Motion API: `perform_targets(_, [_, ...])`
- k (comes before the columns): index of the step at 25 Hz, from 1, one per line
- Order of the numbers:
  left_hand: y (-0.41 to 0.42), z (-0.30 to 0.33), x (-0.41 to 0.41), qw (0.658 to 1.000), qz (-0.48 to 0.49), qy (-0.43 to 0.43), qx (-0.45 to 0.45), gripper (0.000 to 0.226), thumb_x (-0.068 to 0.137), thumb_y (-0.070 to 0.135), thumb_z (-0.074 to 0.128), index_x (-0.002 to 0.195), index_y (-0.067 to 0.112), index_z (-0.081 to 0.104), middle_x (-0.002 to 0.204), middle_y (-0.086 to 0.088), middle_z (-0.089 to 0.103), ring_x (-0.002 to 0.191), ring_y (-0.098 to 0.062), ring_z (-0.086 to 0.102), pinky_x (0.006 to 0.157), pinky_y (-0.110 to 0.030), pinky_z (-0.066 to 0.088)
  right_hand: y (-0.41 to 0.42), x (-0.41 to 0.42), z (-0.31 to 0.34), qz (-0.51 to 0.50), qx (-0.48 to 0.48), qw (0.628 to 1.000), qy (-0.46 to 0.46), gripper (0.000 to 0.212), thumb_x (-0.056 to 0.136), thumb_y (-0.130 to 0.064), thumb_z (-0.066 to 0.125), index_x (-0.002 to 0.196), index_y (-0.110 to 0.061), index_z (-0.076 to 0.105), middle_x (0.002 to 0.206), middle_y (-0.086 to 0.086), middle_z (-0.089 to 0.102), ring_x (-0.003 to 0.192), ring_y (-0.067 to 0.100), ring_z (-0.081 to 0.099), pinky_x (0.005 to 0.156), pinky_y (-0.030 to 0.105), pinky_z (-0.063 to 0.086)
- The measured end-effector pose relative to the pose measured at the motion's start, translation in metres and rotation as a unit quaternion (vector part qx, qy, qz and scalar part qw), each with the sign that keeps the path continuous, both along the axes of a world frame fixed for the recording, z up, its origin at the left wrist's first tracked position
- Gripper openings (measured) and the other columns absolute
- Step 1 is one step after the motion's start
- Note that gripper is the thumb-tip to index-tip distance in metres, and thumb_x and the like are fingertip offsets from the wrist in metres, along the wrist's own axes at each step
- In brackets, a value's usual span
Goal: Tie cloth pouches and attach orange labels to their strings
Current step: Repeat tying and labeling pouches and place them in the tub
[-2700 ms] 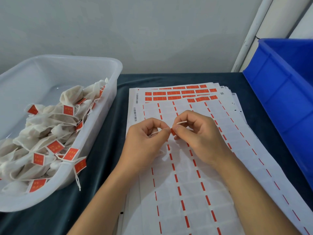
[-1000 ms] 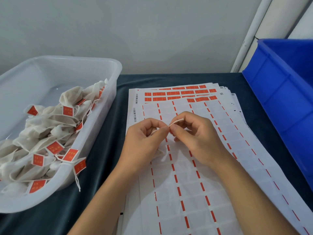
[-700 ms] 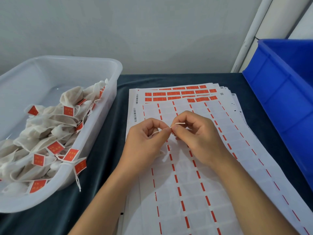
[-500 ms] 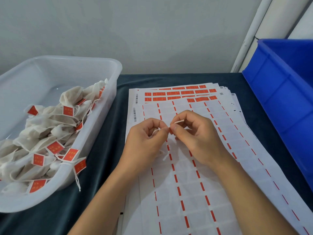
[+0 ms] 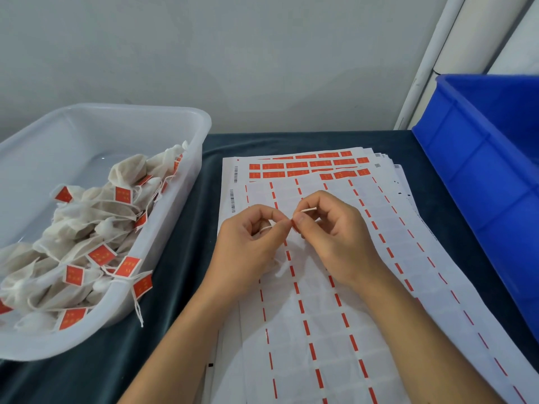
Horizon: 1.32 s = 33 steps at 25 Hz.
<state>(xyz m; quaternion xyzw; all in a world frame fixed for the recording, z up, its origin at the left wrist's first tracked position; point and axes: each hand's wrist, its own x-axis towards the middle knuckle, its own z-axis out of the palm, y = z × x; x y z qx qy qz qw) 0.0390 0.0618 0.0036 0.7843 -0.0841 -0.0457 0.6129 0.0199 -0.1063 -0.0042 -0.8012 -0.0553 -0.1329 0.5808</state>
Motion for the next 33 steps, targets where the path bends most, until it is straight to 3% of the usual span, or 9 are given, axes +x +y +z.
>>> perform_targets(2, [0.002,0.004,-0.001,1.000,0.010,-0.007,0.021,0.005,0.095,0.032,0.076,0.094,0.036,0.073,0.076,0.002,0.070,0.074,-0.026,0.070,0.069,-0.039,0.065,0.000,0.001,0.001,-0.026,0.012,1.000,-0.012,0.005,0.094,-0.037,0.063,0.096,-0.033,0.064,0.094,-0.021,0.067,0.097,0.005,0.065,0.072,0.013,0.056])
perform_targets(5, [0.011,0.011,-0.001,0.986,-0.001,-0.052,0.158,0.012,0.093,0.041,0.075,0.103,0.043,0.069,0.095,0.022,0.070,0.094,0.000,0.067,0.075,-0.018,0.054,-0.001,0.002,0.002,-0.036,0.013,0.999,-0.032,0.003,0.095,-0.034,0.066,0.097,-0.032,0.065,0.095,-0.020,0.068,0.096,0.006,0.065,0.072,0.013,0.056])
perform_targets(9, [0.028,0.025,-0.001,0.935,-0.004,-0.064,0.348,0.022,0.092,0.054,0.072,0.109,0.041,0.067,0.103,0.022,0.058,0.088,-0.002,0.061,0.071,-0.015,0.045,0.003,0.001,0.003,-0.032,0.013,0.999,-0.021,0.002,0.097,-0.033,0.067,0.098,-0.032,0.066,0.094,-0.019,0.070,0.094,0.008,0.068,0.073,0.017,0.058])
perform_targets(13, [0.037,0.043,-0.015,0.939,-0.005,-0.063,0.337,0.018,0.097,0.044,0.070,0.112,0.034,0.075,0.101,0.018,0.069,0.087,-0.002,0.064,0.076,-0.014,0.048,0.004,-0.002,0.018,0.027,-0.046,0.998,-0.016,0.006,0.096,-0.029,0.068,0.094,-0.034,0.064,0.093,-0.023,0.069,0.093,0.004,0.069,0.074,0.014,0.056])
perform_targets(17, [0.047,0.078,-0.034,0.940,0.039,-0.175,0.290,0.005,0.095,0.035,0.074,0.092,0.032,0.077,0.080,0.018,0.068,0.075,-0.002,0.064,0.065,-0.012,0.048,0.015,-0.007,0.047,0.113,-0.103,0.988,-0.019,0.010,0.095,-0.035,0.068,0.103,-0.040,0.065,0.103,-0.027,0.068,0.100,-0.001,0.067,0.078,0.015,0.058])
perform_targets(23, [0.095,0.119,-0.042,0.913,0.128,-0.269,0.277,0.003,0.093,0.023,0.078,0.095,0.023,0.079,0.083,0.008,0.069,0.076,-0.013,0.067,0.073,-0.040,0.058,0.063,-0.004,0.096,0.206,-0.191,0.958,-0.049,0.040,0.093,-0.049,0.061,0.127,-0.064,0.048,0.121,-0.050,0.052,0.114,-0.022,0.051,0.082,0.011,0.044])
perform_targets(26, [0.127,0.129,-0.037,0.874,0.181,-0.310,0.327,0.011,0.092,0.013,0.078,0.100,0.020,0.078,0.089,0.007,0.067,0.077,-0.015,0.065,0.073,-0.041,0.057,0.102,0.006,0.107,0.242,-0.184,0.952,-0.042,0.056,0.094,-0.043,0.062,0.137,-0.068,0.036,0.133,-0.031,0.058,0.106,0.006,0.066,0.083,0.023,0.055])
perform_targets(29, [0.157,0.129,-0.026,0.846,0.234,-0.322,0.354,0.016,0.092,0.007,0.073,0.104,0.017,0.077,0.098,0.003,0.068,0.081,-0.020,0.066,0.073,-0.041,0.056,0.147,0.017,0.108,0.280,-0.175,0.943,-0.040,0.064,0.095,-0.037,0.062,0.143,-0.063,0.030,0.145,-0.025,0.052,0.113,0.000,0.059,0.087,0.020,0.047])
perform_targets(33, [0.165,0.102,-0.014,0.869,0.178,-0.207,0.413,0.019,0.100,0.008,0.056,0.107,0.013,0.072,0.104,-0.004,0.066,0.092,-0.028,0.064,0.080,-0.038,0.047,0.174,0.030,0.102,0.259,-0.285,0.920,-0.076,0.049,0.091,-0.022,0.060,0.137,-0.036,0.051,0.120,-0.014,0.061,0.101,0.007,0.059,0.088,0.032,0.053])
